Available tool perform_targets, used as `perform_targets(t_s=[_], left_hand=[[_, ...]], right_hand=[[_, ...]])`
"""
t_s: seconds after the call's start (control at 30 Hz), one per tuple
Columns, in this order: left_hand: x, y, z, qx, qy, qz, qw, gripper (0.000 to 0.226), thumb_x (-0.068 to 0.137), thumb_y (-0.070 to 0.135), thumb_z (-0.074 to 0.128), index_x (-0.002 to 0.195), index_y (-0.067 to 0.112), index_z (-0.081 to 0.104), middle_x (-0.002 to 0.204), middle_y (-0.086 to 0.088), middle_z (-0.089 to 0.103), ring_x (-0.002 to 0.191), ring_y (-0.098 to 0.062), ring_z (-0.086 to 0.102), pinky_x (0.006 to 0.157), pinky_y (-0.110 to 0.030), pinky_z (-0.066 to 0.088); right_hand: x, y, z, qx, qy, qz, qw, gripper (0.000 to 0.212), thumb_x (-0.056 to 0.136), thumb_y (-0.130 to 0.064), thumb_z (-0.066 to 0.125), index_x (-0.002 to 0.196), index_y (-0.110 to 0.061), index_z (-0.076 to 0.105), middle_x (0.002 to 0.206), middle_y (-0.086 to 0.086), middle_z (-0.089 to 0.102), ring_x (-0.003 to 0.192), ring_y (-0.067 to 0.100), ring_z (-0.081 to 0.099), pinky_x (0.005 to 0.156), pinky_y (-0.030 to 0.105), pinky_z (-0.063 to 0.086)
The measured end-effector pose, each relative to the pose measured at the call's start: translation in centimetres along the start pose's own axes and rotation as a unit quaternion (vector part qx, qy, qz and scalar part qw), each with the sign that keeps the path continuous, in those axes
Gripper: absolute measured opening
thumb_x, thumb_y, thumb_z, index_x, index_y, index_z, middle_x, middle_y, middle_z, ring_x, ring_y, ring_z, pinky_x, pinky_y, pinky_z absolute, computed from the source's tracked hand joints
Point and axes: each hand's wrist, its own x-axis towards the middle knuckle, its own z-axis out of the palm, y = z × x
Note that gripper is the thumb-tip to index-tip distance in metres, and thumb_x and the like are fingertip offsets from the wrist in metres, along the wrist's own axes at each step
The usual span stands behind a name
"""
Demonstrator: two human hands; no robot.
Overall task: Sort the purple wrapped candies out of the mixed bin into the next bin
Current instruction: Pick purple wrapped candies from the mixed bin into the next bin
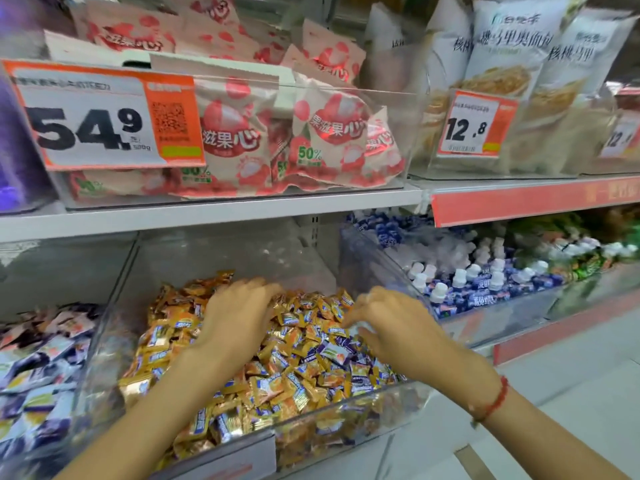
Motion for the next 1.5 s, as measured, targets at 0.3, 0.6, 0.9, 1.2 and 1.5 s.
perform_targets(t_s=[0.3,0.6,0.9,1.2,1.5], left_hand=[[-2.1,0.2,0.0,0.017,-0.113,0.016,0.993,0.036,0.098,0.050,0.039,0.116,0.033,0.065,0.126,0.016,0.059,0.118,-0.011,0.050,0.102,-0.033,0.031],[-2.0,1.9,-1.3,-0.512,-0.033,-0.124,0.849,0.022,0.094,0.040,0.053,0.099,0.027,0.069,0.085,0.007,0.074,0.080,-0.004,0.070,0.079,-0.038,0.057],[-2.0,0.6,-0.7,-0.339,0.036,-0.172,0.924,0.040,0.098,0.048,0.041,0.121,0.021,0.059,0.073,0.004,0.064,0.065,-0.013,0.062,0.056,-0.032,0.041],[-1.2,1.1,-1.0,-0.578,-0.009,-0.201,0.791,0.018,0.102,0.025,0.041,0.110,0.024,0.057,0.108,0.008,0.065,0.092,-0.008,0.066,0.066,-0.022,0.057],[-1.4,2.5,-2.0,-0.654,-0.074,-0.191,0.728,0.023,0.103,0.033,0.036,0.114,0.025,0.054,0.108,0.008,0.063,0.085,-0.008,0.070,0.055,-0.022,0.056]], right_hand=[[4.4,0.6,2.9,0.166,-0.175,0.117,0.963,0.026,0.087,-0.027,0.069,0.110,-0.013,0.072,0.109,0.008,0.070,0.102,0.025,0.065,0.084,0.032,0.050],[3.4,-3.8,0.0,0.468,0.052,0.086,0.878,0.039,0.071,-0.015,0.084,0.104,-0.020,0.065,0.096,-0.004,0.070,0.086,0.006,0.066,0.078,0.027,0.057],[5.4,-3.6,4.2,0.175,-0.254,0.067,0.949,0.063,0.078,-0.018,0.077,0.136,-0.018,0.053,0.134,0.005,0.055,0.122,0.025,0.052,0.099,0.035,0.046],[4.5,-1.5,1.8,0.226,-0.122,0.146,0.955,0.024,0.083,-0.021,0.075,0.107,-0.018,0.073,0.114,0.003,0.069,0.104,0.019,0.063,0.094,0.036,0.051],[4.4,-4.0,-0.4,0.609,0.049,0.172,0.772,0.016,0.077,-0.013,0.079,0.090,-0.009,0.072,0.082,0.007,0.075,0.073,0.009,0.070,0.066,0.016,0.054]])
